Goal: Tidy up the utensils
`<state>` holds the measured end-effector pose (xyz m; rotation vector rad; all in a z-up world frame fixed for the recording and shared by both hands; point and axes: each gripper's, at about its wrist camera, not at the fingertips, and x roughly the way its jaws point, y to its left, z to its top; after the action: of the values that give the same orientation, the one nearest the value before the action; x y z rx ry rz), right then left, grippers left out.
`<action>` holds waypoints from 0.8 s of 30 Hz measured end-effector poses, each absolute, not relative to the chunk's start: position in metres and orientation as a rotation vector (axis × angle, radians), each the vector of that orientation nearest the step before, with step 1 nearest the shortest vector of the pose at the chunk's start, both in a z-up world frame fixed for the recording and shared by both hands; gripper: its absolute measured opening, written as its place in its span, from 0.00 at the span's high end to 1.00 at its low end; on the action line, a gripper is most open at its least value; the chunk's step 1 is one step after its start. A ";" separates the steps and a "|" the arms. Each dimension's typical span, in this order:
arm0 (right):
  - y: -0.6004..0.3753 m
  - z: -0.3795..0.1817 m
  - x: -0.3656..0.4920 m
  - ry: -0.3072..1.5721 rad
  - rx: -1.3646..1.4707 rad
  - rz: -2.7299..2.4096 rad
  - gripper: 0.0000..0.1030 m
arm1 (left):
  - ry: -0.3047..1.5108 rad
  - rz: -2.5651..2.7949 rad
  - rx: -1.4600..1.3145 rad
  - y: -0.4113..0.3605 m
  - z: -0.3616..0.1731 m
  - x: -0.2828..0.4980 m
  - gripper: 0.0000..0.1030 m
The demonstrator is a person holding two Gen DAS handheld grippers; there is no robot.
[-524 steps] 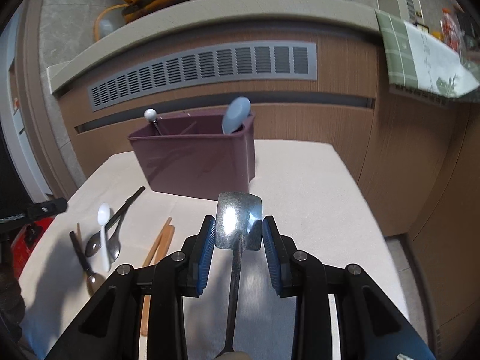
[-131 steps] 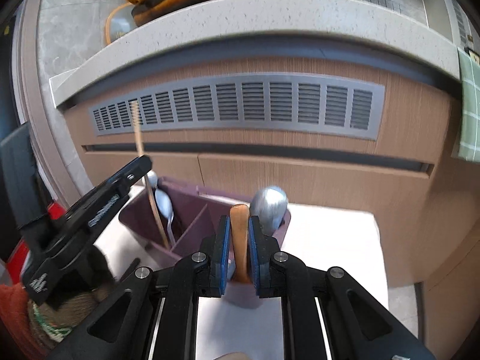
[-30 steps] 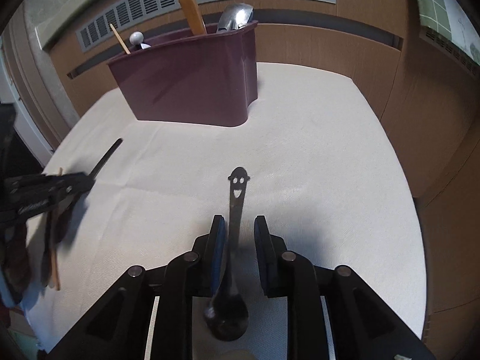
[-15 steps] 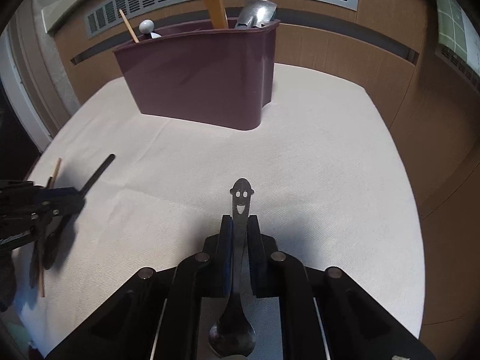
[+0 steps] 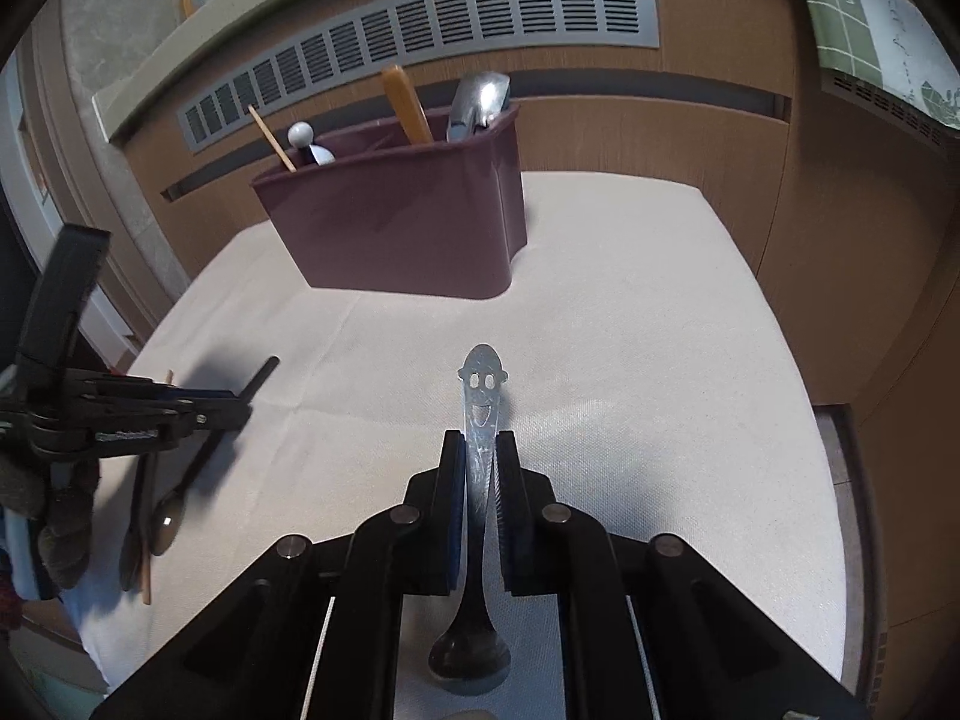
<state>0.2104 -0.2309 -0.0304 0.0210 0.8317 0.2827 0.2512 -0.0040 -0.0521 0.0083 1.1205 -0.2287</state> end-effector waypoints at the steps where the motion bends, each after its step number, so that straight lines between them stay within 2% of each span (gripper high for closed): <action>1: -0.232 -0.026 0.208 0.823 0.032 0.287 0.91 | 1.106 -0.225 0.018 -0.005 -0.052 0.249 0.88; 5: -0.235 -0.011 0.196 0.797 0.086 0.318 0.91 | 1.050 -0.269 -0.102 0.002 -0.040 0.232 0.88; 9: -0.239 0.007 0.182 0.746 0.081 0.310 0.91 | 0.890 -0.285 -0.241 0.016 -0.004 0.203 0.88; 10: -0.239 0.011 0.179 0.737 0.080 0.306 0.96 | 0.863 -0.293 -0.261 0.019 0.002 0.197 0.88; 16: -0.237 0.031 0.171 0.679 0.071 0.288 0.96 | 0.747 -0.292 -0.280 0.026 0.030 0.171 0.88; 20: -0.238 0.026 0.175 0.726 0.038 0.259 0.95 | 0.725 -0.272 -0.299 0.034 0.036 0.161 0.88; 24: -0.254 -0.003 0.186 0.840 0.094 0.220 0.78 | 0.728 -0.256 -0.322 0.044 0.028 0.151 0.88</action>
<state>0.1857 -0.2539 -0.0033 0.0944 0.8405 0.2201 0.1510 0.0440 0.0280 -0.3216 0.7283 -0.2564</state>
